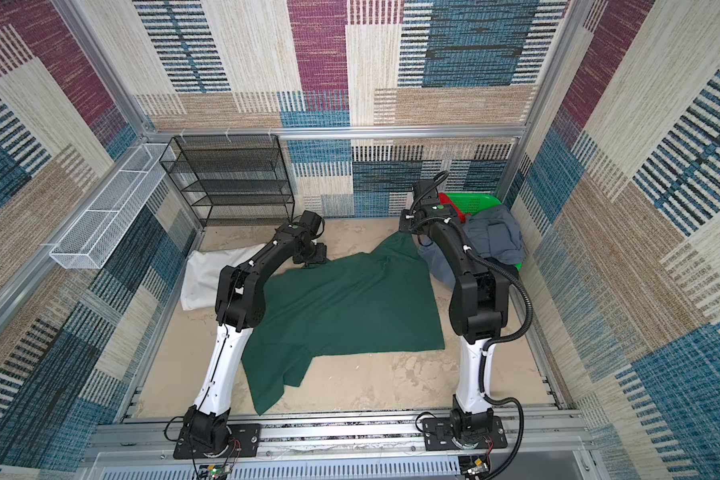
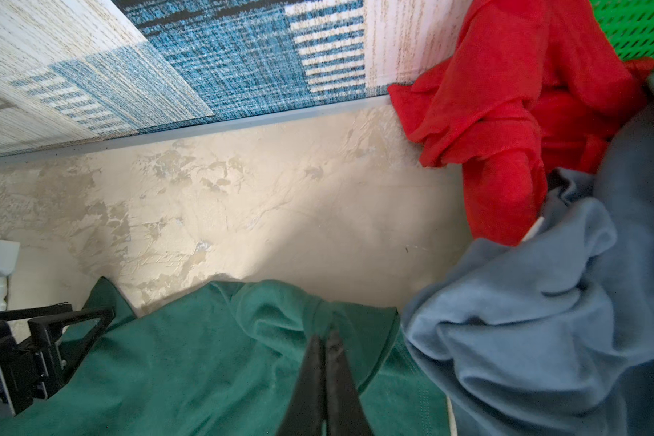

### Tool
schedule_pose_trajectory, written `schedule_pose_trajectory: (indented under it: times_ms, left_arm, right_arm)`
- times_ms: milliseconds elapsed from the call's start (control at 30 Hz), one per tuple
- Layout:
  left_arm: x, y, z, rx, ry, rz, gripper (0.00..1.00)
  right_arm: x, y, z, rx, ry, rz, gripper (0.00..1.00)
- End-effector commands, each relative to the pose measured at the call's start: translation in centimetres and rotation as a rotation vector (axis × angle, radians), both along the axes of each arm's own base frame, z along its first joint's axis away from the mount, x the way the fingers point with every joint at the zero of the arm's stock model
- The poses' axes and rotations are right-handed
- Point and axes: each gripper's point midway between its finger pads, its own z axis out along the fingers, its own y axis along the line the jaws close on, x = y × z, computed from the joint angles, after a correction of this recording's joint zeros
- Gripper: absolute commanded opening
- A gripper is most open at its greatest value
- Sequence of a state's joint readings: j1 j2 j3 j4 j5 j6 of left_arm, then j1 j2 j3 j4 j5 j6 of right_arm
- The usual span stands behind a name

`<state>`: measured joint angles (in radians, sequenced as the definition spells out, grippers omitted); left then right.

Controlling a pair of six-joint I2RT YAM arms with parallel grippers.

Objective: Fold and stack the t-shirts

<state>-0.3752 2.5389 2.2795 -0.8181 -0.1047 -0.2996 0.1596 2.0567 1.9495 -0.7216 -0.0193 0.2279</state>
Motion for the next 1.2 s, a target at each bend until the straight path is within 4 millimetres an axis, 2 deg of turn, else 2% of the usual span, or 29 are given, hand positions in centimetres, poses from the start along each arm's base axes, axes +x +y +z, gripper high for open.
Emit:
schedule_pose_trajectory:
  times_ms: [0, 67, 167, 200, 300, 433, 567, 700, 900, 1067, 1167]
  left_arm:
    - [-0.4, -0.1, -0.6, 0.015, 0.029, -0.026, 0.49]
    - [-0.3, 0.0, -0.7, 0.025, 0.038, -0.032, 0.37]
    - [0.3, 0.3, 0.0, 0.061, 0.031, -0.048, 0.12]
    - [0.5, 0.5, 0.6, 0.073, 0.021, -0.052, 0.01]
    - [1.5, 1.0, 3.3, 0.108, -0.041, -0.065, 0.00]
    - [2.4, 2.2, 8.4, 0.181, -0.152, -0.073, 0.00]
    - [2.4, 3.7, 12.1, 0.259, -0.223, -0.068, 0.00]
    - [1.6, 5.2, 13.8, 0.323, -0.237, -0.040, 0.00]
    - [-0.7, 7.9, 16.1, 0.388, -0.253, 0.051, 0.00]
    - [-2.4, 10.8, 19.2, 0.404, -0.326, 0.143, 0.00]
    - [-2.6, 12.6, 21.1, 0.402, -0.373, 0.191, 0.00]
  right_arm:
    - [0.8, 0.5, 1.3, 0.023, -0.055, 0.014, 0.00]
    - [1.0, 0.6, 1.2, 0.023, -0.055, 0.020, 0.00]
    - [1.2, 0.6, 1.1, 0.017, -0.059, 0.021, 0.00]
    - [1.3, 0.5, 1.1, 0.014, -0.062, 0.021, 0.00]
    - [1.7, 0.2, 0.9, 0.005, -0.064, 0.011, 0.00]
    - [2.3, -0.6, 0.8, -0.034, -0.071, -0.018, 0.00]
    - [3.1, -1.5, 0.8, -0.084, -0.071, -0.048, 0.00]
    - [4.0, -2.7, 1.3, -0.121, -0.079, -0.089, 0.00]
    - [5.6, -5.4, 1.8, -0.160, -0.074, -0.144, 0.00]
    - [5.7, -6.3, 1.5, -0.175, -0.063, -0.151, 0.00]
    - [5.5, -6.6, 1.0, -0.182, -0.053, -0.156, 0.00]
